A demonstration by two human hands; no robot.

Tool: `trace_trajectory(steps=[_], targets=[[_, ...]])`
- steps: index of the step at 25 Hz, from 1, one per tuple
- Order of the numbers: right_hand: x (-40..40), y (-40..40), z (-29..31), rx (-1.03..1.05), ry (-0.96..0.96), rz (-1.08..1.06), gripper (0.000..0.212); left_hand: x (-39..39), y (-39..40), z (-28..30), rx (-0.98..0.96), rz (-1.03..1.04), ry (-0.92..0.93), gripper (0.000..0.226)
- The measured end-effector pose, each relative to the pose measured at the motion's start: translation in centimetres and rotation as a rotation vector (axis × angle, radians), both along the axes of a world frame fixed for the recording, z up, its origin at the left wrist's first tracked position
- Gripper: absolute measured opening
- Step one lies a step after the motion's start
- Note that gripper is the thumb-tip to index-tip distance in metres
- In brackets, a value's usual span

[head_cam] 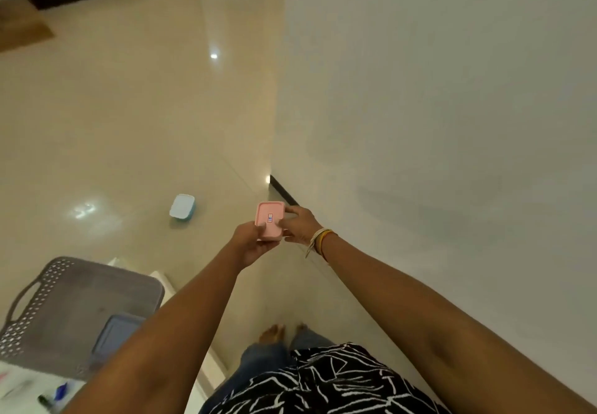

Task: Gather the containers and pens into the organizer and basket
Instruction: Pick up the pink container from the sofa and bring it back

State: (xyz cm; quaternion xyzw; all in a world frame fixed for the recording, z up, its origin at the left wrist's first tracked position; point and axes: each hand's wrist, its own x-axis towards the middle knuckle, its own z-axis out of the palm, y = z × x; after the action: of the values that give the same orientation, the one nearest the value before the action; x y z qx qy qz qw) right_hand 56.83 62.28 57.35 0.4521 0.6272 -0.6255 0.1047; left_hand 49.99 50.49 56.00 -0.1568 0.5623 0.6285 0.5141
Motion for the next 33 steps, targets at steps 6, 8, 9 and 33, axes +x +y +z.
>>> trace_trajectory(steps=[6,8,9,33], targets=[[-9.5,-2.0,0.4,-0.112,0.024,0.355,0.047,-4.8,-4.5,-0.4,-0.029,0.439,-0.05,0.041],[-12.0,-4.1,0.4,-0.12,0.02,0.471,0.047,-5.7,-6.9,-0.7,-0.037,0.565,-0.036,0.041],[-13.2,-5.4,0.1,-0.123,0.018,0.525,0.046,-6.0,-8.3,-0.9,-0.04,0.622,-0.024,0.04],[-21.6,-29.2,-24.8,0.764,0.116,1.504,0.023,-9.4,-28.8,-24.6,-1.237,0.137,0.279,0.027]])
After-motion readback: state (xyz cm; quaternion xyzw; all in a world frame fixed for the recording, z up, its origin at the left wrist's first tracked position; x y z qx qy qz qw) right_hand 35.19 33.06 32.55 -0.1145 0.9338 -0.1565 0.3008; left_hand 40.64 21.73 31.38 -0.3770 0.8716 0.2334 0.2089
